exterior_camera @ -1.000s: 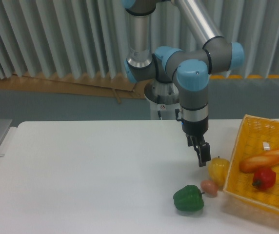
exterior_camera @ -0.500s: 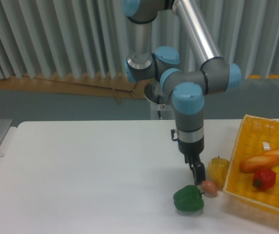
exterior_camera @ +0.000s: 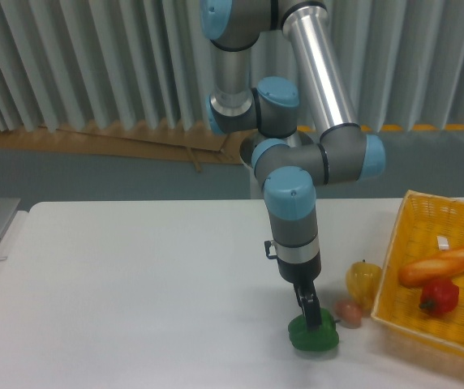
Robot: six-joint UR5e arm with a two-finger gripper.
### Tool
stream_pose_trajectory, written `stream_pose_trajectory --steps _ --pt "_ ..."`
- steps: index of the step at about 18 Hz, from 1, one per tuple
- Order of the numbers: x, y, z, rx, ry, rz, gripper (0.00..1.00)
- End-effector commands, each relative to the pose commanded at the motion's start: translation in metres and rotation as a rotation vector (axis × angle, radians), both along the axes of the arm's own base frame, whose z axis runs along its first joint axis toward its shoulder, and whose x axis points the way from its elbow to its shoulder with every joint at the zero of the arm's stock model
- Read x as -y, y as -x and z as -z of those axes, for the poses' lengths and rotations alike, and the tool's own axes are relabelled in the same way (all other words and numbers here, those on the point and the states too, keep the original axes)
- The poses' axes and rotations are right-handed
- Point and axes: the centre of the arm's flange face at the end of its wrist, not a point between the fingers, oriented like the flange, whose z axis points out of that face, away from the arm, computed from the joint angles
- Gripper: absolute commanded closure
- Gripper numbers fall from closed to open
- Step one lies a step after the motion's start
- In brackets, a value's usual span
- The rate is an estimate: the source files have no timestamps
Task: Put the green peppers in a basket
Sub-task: 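Lower the gripper onto the green bell pepper, then close the gripper on the green pepper's stem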
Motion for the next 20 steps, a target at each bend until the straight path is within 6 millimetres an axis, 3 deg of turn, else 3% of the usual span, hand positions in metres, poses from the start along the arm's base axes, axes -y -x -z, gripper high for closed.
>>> stream_pose_trajectory --steps 6,20 --pt "-0.006 0.017 -0.018 -0.046 -0.043 -0.008 0.00" --pt "0.001 0.022 0.026 -0.054 0.046 -0.029 0.00"
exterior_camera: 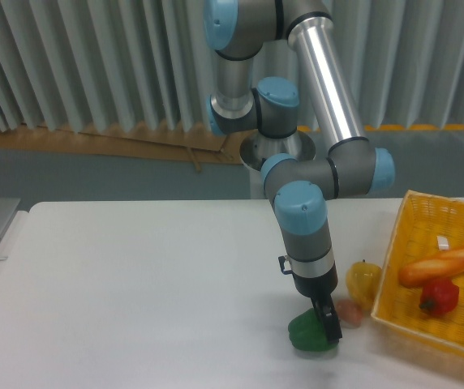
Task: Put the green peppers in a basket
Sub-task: 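Close the gripper on the green pepper's stem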
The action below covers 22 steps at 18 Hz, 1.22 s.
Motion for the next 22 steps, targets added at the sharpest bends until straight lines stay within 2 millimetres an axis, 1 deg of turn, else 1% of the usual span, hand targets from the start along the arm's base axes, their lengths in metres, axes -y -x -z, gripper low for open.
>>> stream_pose_trajectory --steps 3,7,13,16,17,18,19,21,22 --pt "-0.001 0.000 0.003 0.003 0.003 0.000 0.00" --pt "-0.004 -0.002 0.014 0.014 0.012 -0.003 0.00" --pt "-0.006 -0.004 0.013 0.012 0.009 -0.009 0.00" --pt "-0.011 -0.011 0.014 0.011 0.004 -0.036 0.00" --pt "-0.011 -0.012 0.014 0.010 0.002 -0.046 0.12" --pt "-0.013 -0.015 0.014 0.008 0.001 -0.051 0.27" --pt "-0.014 -0.017 0.014 0.008 0.000 -0.052 0.30" --pt "-0.014 -0.017 0.015 0.010 0.002 -0.055 0.41" --pt "-0.014 -0.017 0.015 0.010 0.002 -0.055 0.43"
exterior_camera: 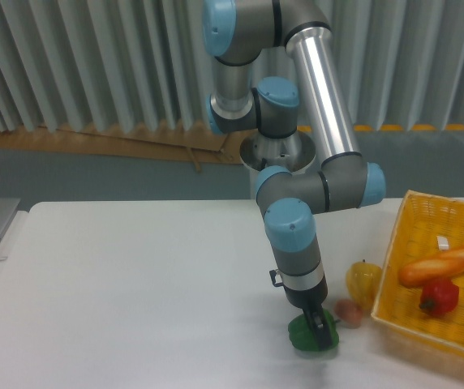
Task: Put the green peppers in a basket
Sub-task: 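Close the gripper on the green pepper's stem, then lift the green pepper and carry it over the yellow basket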
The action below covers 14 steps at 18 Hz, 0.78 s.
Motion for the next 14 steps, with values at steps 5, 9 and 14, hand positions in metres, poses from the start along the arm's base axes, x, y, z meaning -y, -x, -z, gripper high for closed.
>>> stream_pose_trajectory --steps 5,9,14 --pt "0.002 0.000 0.001 0.002 0.004 -0.002 0.53" --pt "0.004 -0.001 0.003 0.001 0.014 -0.001 0.56" --pt "0.014 -0.007 -0.016 -0.017 0.011 -0.006 0.56"
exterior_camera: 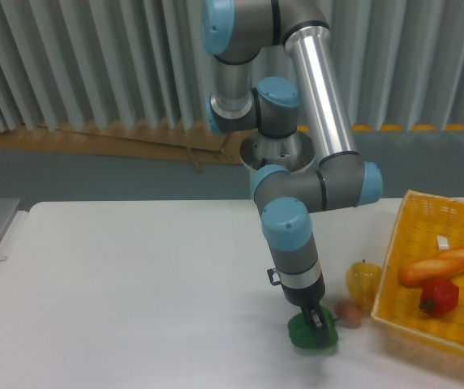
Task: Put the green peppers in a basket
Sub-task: 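Lift the green pepper and carry it over the yellow basket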
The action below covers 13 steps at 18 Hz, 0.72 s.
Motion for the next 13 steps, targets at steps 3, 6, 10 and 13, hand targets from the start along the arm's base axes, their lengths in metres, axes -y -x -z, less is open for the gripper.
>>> stream_pose_trajectory --steps 3,6,10,13 --pt "0.011 -0.008 -0.018 -0.011 -0.006 -0.002 0.56" --pt "0.020 -0.015 -0.035 -0.006 -0.002 -0.003 0.56" --pt "0.040 -0.021 -0.065 0.021 0.008 -0.019 0.55" --pt "0.063 -0.020 -0.088 0.044 -0.004 -0.036 0.55"
